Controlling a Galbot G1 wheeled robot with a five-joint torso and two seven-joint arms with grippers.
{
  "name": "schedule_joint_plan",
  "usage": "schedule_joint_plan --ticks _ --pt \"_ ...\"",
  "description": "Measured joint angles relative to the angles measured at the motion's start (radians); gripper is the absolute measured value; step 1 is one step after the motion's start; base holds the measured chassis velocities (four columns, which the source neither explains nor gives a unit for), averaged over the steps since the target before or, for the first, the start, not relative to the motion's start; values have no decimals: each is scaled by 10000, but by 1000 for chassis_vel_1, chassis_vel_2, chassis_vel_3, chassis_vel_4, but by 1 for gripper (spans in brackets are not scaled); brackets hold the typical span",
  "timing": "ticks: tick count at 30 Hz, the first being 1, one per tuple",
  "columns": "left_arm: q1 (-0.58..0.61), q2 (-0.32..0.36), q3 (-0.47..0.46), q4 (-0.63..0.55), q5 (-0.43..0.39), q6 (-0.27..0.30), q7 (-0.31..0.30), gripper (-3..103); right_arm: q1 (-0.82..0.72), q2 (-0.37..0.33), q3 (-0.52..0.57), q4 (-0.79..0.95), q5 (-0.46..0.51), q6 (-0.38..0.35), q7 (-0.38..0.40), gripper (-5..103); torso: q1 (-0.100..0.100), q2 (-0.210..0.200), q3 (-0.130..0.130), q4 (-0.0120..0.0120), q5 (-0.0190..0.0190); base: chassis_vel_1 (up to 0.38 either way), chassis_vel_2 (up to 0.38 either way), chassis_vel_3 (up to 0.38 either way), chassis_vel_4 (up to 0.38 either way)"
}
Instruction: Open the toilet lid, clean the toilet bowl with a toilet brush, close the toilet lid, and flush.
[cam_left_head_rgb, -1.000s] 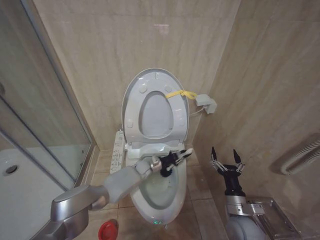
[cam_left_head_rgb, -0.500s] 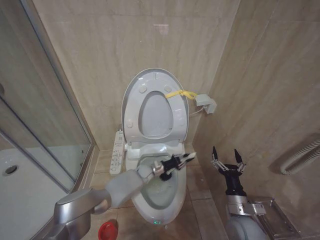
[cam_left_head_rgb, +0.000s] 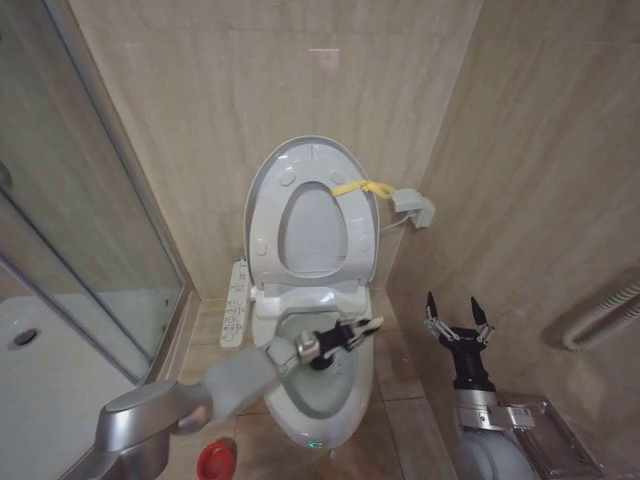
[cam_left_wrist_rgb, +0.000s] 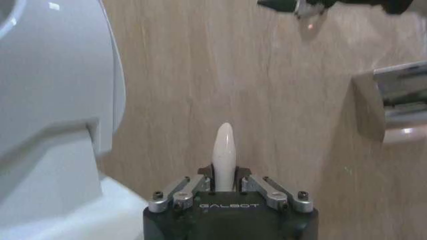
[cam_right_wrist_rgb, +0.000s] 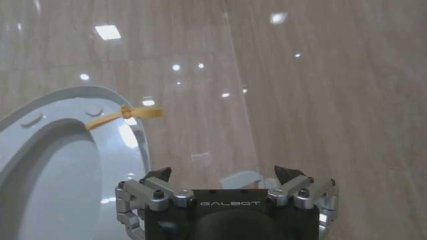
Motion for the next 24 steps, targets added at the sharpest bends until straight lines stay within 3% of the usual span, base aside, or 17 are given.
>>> schedule_joint_plan --ticks 6,9,11,14,17,19,24 --pt "-232 -506 -16 -600 -151 28 -105 21 14 39 55 -29 4 0 1 100 -1 2 -3 -37 -3 -6 -9 -7 -6" --pt "-89 -306 220 -307 -80 -4 -59 21 -17 39 53 -11 4 0 1 100 0 0 0 -33 -3 -25 -18 -2 -8" --pt "53 -173 310 62 -39 -15 -43 21 -18 6 49 0 7 -2 0 100 0 0 0 -5 2 0 0 0 0" --pt "54 -225 273 36 -180 15 -114 21 -7 -23 65 2 28 -6 -1 100 -1 1 -1 -6 0 46 52 25 13" --pt "4 -493 69 -512 -362 64 -250 21 10 -9 160 -6 61 -12 2 100 -1 2 -3 -32 -9 0 0 0 0" --pt "74 -440 71 -489 -365 43 -276 21 5 7 168 -8 62 -12 4 100 -1 2 -3 -35 -6 -21 -28 -17 -14" --pt "361 86 46 -296 -303 -91 -294 21 -33 -6 149 13 61 -14 3 100 -1 0 -1 -6 0 -8 -11 -4 -4"
